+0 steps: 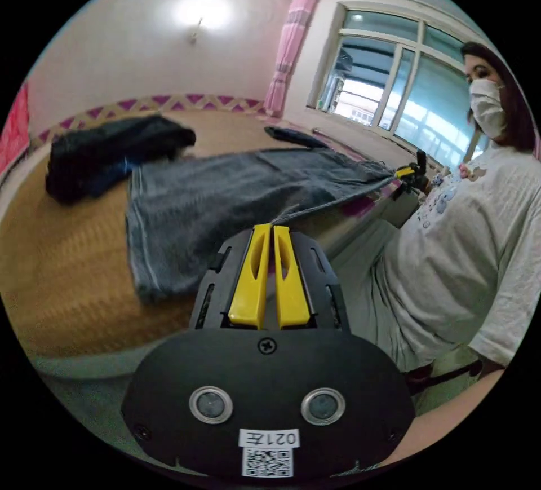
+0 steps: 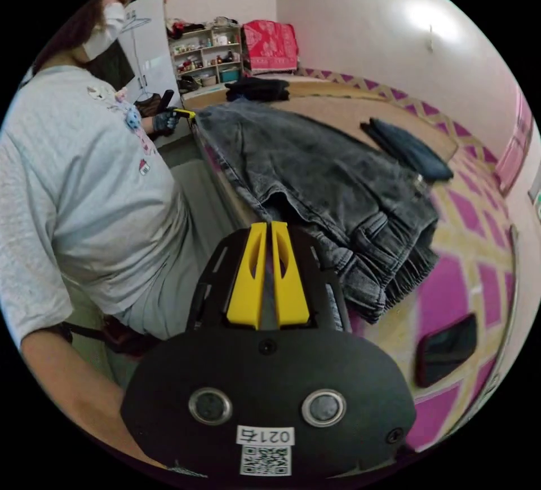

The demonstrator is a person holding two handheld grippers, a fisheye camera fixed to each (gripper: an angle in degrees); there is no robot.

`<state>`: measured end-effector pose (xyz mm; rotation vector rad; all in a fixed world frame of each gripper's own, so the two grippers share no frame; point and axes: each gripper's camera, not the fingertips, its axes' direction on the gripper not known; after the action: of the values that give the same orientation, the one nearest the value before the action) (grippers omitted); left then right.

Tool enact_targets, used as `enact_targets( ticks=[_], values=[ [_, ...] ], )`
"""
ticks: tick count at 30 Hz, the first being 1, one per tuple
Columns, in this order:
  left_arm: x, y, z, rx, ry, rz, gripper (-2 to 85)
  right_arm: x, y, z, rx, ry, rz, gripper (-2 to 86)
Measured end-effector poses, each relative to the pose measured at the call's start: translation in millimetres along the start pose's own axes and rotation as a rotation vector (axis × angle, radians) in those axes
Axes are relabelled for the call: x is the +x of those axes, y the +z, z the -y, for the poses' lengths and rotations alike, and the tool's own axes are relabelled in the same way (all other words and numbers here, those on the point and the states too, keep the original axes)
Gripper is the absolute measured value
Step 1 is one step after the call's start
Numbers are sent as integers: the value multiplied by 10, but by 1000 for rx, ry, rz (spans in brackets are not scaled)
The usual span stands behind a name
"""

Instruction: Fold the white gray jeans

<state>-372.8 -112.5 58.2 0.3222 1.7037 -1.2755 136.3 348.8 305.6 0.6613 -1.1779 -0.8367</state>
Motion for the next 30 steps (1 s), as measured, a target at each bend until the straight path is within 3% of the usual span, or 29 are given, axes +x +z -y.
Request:
enact_targets(
  ticks=[5, 7, 12, 16, 19, 25, 28, 30],
  values=[
    [-64, -256, -138, 13, -69, -27, -7, 48, 128, -234, -79, 102, 90, 1],
    [-10, -557, 13, 60, -36, 49, -3, 34, -17, -135, -126, 78, 66, 4],
    [-209, -528, 409, 36, -81, 174, 41, 347, -250, 152, 91, 161, -115, 41],
    [-575, -145, 320, -125, -209, 174, 33, 701, 305, 65, -166, 306, -217, 4],
    [-674, -322, 57, -6, -273, 116, -2, 473, 255, -161, -95, 296, -305, -4],
    [-798, -483, -14, 42, -316, 93, -9, 367, 203, -76, -198, 276, -351, -7],
    [-838, -738, 9, 219, -309, -23, -8, 401, -123, -50, -32, 338, -310, -7],
    [-876, -875, 47, 288, -334, -2, -6, 412, -291, -81, 87, 378, -295, -7]
  ],
)
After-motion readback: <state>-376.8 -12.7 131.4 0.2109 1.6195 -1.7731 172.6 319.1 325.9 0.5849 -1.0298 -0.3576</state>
